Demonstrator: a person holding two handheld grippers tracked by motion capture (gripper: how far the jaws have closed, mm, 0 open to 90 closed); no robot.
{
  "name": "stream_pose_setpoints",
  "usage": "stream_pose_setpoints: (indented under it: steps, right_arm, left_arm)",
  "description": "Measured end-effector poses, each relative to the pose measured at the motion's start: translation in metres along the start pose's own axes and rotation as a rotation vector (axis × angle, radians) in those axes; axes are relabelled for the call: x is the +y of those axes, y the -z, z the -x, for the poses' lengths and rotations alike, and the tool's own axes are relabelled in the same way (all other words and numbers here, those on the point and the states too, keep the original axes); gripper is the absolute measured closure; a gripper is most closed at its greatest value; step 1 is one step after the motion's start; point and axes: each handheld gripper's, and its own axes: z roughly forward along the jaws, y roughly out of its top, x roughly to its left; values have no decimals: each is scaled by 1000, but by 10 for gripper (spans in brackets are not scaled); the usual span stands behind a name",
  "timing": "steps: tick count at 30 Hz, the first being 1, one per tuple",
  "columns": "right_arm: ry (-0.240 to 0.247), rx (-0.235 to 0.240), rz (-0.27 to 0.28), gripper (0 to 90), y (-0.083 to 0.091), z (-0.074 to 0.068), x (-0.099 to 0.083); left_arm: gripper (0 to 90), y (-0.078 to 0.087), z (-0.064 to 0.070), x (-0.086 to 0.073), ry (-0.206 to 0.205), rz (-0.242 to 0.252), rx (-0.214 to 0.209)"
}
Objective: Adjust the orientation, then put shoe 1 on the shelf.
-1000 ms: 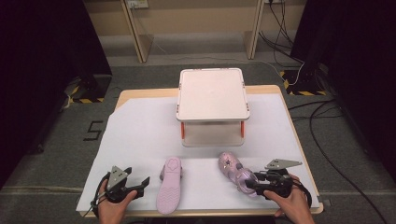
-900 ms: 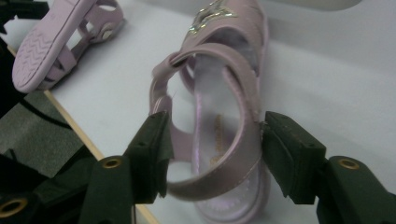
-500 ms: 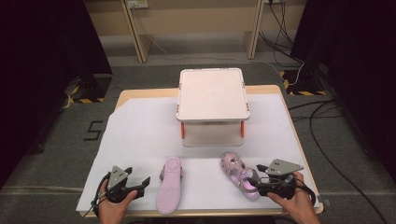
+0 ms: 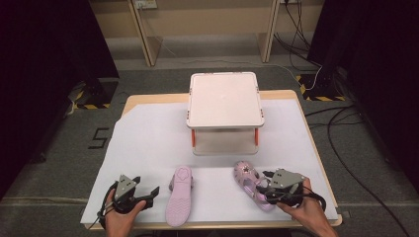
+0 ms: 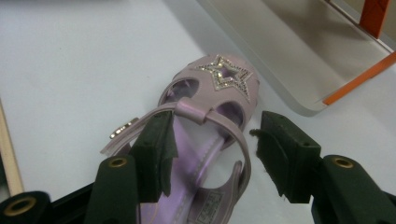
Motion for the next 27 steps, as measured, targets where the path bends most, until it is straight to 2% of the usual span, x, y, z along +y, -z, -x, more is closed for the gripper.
stream_pose_setpoints:
  steps: [3, 4, 9, 13, 14, 15, 16, 20, 22, 27]
  right_arm:
    - [2, 1, -7, 467, -5, -1, 0]
    - [21, 1, -3, 468, -7, 0, 1]
    - [54, 0, -8, 475, -13, -1, 6]
    - [78, 6, -2, 518, -17, -5, 9]
    - [94, 4, -8, 588, -19, -7, 10]
    - [94, 4, -8, 588, -19, -7, 10]
    - [109, -12, -17, 659, -20, -9, 11]
    - [139, -57, -14, 770, -15, -9, 12]
    - [153, -84, -10, 787, -13, -8, 13]
    - [141, -112, 30, 829, -7, -4, 13]
  left_arm:
    - [177, -1, 0, 0, 1, -4, -1]
    - [177, -1, 0, 0, 1, -2, -2]
    - [177, -1, 1, 0, -2, -4, -5]
    - [177, -1, 0, 0, 0, -4, -5]
    - [177, -1, 0, 0, -2, -4, -6]
    - [177, -1, 0, 0, -2, -4, -6]
    - [177, 0, 1, 0, -3, -2, -8]
    - [178, 0, 1, 0, -4, -3, -9]
    - [177, 0, 0, -1, -2, -2, -10]
    - [177, -1, 1, 0, -7, -6, -10]
